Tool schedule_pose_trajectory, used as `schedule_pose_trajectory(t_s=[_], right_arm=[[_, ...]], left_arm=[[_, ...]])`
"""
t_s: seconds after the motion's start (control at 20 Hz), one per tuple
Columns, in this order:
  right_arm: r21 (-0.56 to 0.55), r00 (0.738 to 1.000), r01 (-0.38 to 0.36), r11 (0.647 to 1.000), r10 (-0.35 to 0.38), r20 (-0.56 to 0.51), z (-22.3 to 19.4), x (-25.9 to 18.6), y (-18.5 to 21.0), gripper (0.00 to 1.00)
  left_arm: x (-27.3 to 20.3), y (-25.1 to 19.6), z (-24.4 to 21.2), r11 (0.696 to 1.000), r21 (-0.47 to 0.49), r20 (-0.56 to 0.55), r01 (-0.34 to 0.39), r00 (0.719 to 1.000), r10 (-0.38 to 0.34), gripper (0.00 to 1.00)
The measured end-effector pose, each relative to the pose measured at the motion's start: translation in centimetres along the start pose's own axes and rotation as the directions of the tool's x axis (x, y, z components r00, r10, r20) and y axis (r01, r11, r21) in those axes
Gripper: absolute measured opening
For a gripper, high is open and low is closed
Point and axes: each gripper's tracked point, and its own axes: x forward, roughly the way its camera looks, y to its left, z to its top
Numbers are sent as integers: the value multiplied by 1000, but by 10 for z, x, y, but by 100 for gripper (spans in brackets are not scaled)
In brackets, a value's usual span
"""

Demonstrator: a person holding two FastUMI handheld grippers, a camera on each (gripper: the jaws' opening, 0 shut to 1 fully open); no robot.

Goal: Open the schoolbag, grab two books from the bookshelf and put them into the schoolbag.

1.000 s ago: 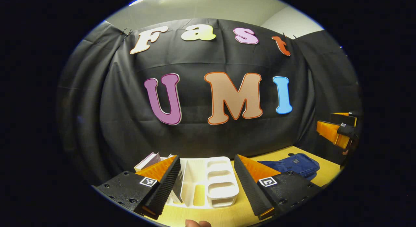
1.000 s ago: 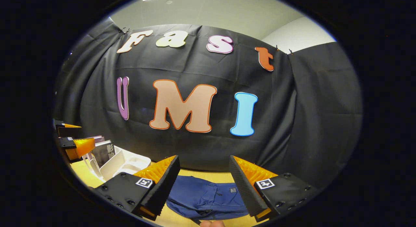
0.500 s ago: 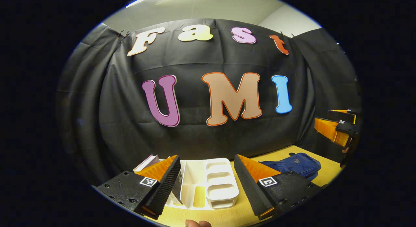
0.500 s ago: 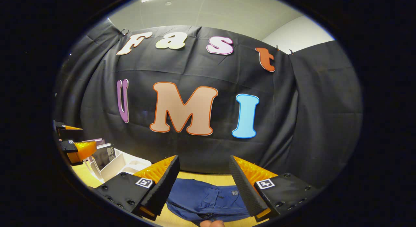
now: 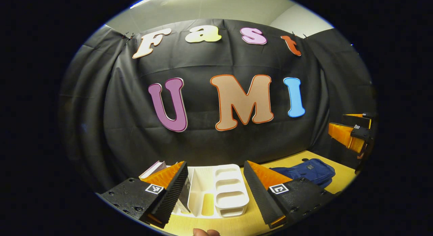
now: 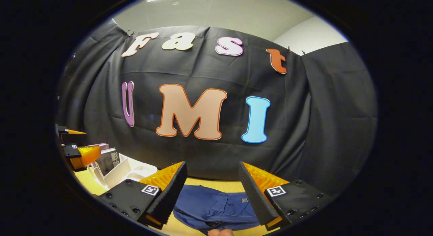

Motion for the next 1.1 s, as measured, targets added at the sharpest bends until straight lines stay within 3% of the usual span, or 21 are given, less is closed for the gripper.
schedule_pose_trajectory(t_s=[0.1, 0.15, 0.25, 0.3, 0.4, 0.45, 0.5, 0.55, 0.65, 0.7, 0.8, 0.85, 1.1], right_arm=[[2, 1000, -8, 1000, 8, 1, 0, 0, 3, 92], [1, 1000, -11, 1000, 11, 1, 1, 1, 4, 98], [-5, 1000, -25, 1000, 25, -1, -1, 4, 8, 98], [-15, 999, -39, 999, 38, -5, -3, 5, 12, 92], [-82, 998, -62, 995, 59, -33, -16, 8, 17, 92], [-119, 996, -83, 989, 77, -55, -28, 8, 21, 98], [-166, 992, -104, 981, 90, -89, -41, 11, 25, 98], [-211, 989, -119, 970, 97, -111, -56, 12, 28, 92], [-313, 986, -144, 939, 109, -129, -76, 13, 33, 92], [-365, 983, -164, 917, 120, -139, -86, 15, 37, 98], [-457, 970, -232, 859, 169, -175, -114, 12, 51, 97], [-516, 963, -263, 816, 187, -195, -126, 13, 56, 89], [-723, 913, -406, 559, 273, -302, -202, 23, 92, 87]], left_arm=[[0, 0, 0, 1000, -3, 1, -3, 1000, 3, 97], [0, 1, -1, 1000, -3, 2, -5, 1000, 5, 96], [1, 1, -2, 1000, -1, -3, -10, 1000, 9, 96], [1, 3, -2, 1000, 2, -6, -17, 1000, 17, 96], [1, 3, -3, 1000, -2, -11, -22, 1000, 22, 96], [2, 4, -5, 1000, -4, -15, -25, 1000, 25, 96], [2, 5, -5, 1000, -4, -20, -27, 999, 27, 96], [3, 6, -6, 999, -5, -20, -33, 999, 33, 96], [3, 8, -9, 999, -2, -26, -46, 999, 46, 96], [3, 9, -10, 999, -3, -26, -51, 998, 51, 96], [2, 14, -12, 998, 0, -32, -67, 997, 67, 96], [-2, 21, -14, 997, 1, -36, -74, 997, 74, 96], [-8, 38, -19, 993, 8, -52, -120, 991, 120, 96]])
